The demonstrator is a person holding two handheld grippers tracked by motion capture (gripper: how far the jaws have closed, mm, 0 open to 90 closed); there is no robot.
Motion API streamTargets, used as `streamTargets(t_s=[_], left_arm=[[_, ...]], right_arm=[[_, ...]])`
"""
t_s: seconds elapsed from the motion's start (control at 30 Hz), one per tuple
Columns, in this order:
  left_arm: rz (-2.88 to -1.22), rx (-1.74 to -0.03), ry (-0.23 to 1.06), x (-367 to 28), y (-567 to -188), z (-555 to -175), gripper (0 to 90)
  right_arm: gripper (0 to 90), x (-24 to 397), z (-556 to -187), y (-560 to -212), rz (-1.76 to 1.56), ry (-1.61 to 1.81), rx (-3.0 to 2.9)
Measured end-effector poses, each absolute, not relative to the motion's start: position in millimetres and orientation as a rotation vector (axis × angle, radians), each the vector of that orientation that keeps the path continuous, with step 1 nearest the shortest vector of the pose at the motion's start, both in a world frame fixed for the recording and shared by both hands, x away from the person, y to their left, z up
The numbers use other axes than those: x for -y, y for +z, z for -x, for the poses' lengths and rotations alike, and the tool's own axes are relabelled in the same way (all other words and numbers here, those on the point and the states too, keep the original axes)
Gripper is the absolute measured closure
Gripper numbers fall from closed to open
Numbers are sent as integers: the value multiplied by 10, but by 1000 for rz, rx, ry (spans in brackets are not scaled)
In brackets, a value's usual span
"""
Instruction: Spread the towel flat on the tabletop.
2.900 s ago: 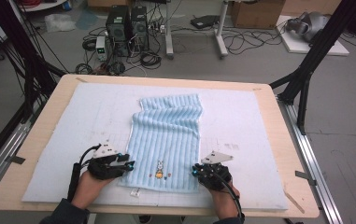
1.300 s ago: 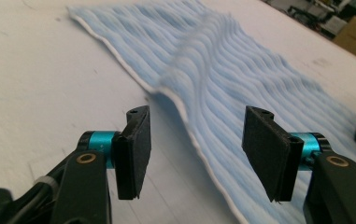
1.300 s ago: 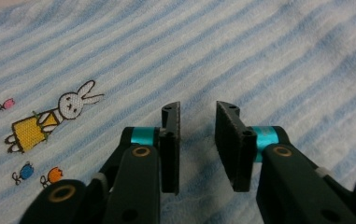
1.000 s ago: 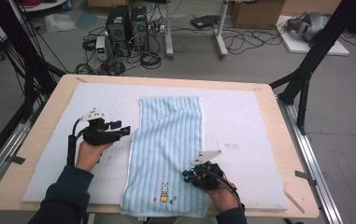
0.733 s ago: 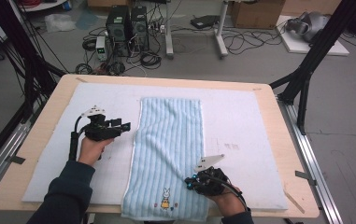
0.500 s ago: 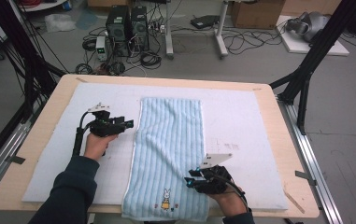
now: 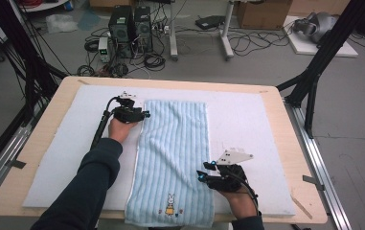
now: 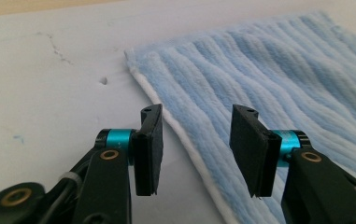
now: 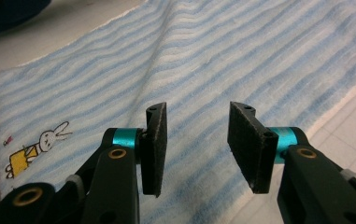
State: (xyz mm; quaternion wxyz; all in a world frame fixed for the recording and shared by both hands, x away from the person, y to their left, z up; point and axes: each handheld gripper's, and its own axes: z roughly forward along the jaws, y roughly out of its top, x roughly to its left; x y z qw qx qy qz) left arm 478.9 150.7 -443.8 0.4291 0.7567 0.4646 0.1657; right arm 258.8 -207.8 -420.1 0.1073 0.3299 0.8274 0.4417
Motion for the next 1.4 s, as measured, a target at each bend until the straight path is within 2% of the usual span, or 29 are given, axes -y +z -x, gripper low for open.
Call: streamTargets(t_s=[0.07,0.17,0.2,0.43,0.5,0.53,0.6,0.67,0.73,0.93,1.1,1.4], left_arm=[[-1936,-1143,439,-1451,-4468,-4794,622],[-1976,-1128,491,-1398,-4496,-4781,772],[-1970,-1131,494,-1387,-4499,-4784,862],[-1928,-1210,541,-1485,-4502,-4846,871],[-1897,-1234,537,-1512,-4506,-4858,853],[-1885,-1246,536,-1525,-4504,-4859,791],[-1855,-1261,497,-1561,-4493,-4852,573],[-1844,-1250,462,-1589,-4463,-4825,486],[-1831,-1226,436,-1602,-4423,-4776,443],[-1826,-1178,389,-1647,-4403,-4632,417],[-1821,-1186,367,-1687,-4430,-4600,427],[-1844,-1181,347,-1672,-4439,-4581,454]], right_arm=[[564,2095,-2581,-4199,-979,1301,-2426],[560,2121,-2574,-4199,-979,1301,-2417],[558,2126,-2570,-4200,-984,1298,-2418],[558,2125,-2569,-4210,-980,1285,-2417],[556,2122,-2573,-4216,-983,1282,-2416],[552,2122,-2579,-4218,-990,1279,-2412],[535,2123,-2614,-4218,-1000,1277,-2394],[536,2130,-2701,-4205,-1022,1269,-2370],[538,2142,-2866,-4184,-1046,1253,-2339],[535,2147,-3581,-4204,-1148,1162,-2255],[624,2095,-4069,-4268,-1211,1083,-2225],[663,1967,-4500,-4410,-1356,1009,-2210]])
